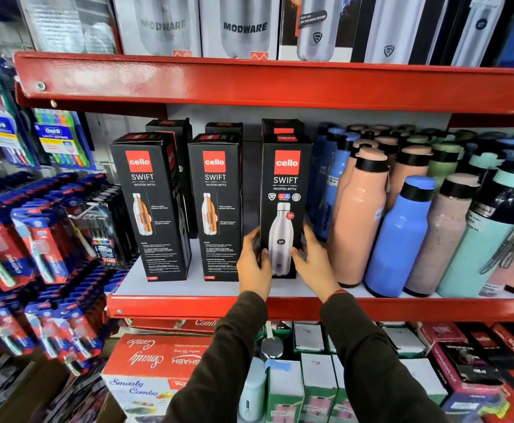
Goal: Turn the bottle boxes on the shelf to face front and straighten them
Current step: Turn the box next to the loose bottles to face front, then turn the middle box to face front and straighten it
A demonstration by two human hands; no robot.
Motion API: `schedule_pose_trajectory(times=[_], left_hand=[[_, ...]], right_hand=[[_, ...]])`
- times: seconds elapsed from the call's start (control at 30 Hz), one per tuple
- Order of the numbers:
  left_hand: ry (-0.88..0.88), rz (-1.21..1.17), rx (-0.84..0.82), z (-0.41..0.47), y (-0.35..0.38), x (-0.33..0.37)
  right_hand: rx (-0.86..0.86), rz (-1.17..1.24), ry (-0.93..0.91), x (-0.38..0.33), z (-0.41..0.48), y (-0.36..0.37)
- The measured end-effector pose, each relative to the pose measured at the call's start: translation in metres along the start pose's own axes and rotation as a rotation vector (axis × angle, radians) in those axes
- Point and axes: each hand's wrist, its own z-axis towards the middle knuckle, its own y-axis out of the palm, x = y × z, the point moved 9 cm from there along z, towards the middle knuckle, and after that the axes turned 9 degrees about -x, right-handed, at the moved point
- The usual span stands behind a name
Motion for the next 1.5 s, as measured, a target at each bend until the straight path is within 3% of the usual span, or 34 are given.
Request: schedule_pose_trajectory(times=[0.17, 0.4, 0.53, 0.63, 0.73, 0.83, 0.97, 1.13, 1.5], left_hand=[[-0.017, 0.003, -0.005, -0.001, 0.001, 0.000], [-0.038, 0.033, 0.007, -0.010, -0.001, 0.005], [0.015, 0.025, 0.033, -0.024, -0.012, 0.013], [0.169, 0.085, 0.127, -0.033, -0.038, 0.034], [0.284, 0.176, 0.253, -0.037, -0.067, 0.049], [0.228, 0.201, 0.358, -0.032, -0.096, 0.042], [0.101, 0.174, 0.239, -0.015, -0.113, 0.015], [-0.042, 0.043, 0.083, -0.004, -0.121, -0.020], [-0.045, -0.149, 0.080, 0.005, -0.141, -0.023]], right_hand=[[0.033, 0.020, 0.006, 0.003, -0.002, 0.000], [0.284, 0.100, 0.019, 0.005, -0.017, -0.009], [0.460, 0.138, -0.039, -0.006, -0.037, -0.016], [0.531, 0.071, -0.180, -0.032, -0.049, -0.010], [0.445, 0.115, -0.248, -0.053, -0.045, 0.016], [0.262, 0.142, -0.239, -0.065, -0.031, 0.053], [0.080, 0.219, -0.095, -0.060, -0.013, 0.094], [0.080, 0.183, -0.015, -0.050, -0.007, 0.110], [0.072, 0.236, -0.008, -0.059, -0.008, 0.112]])
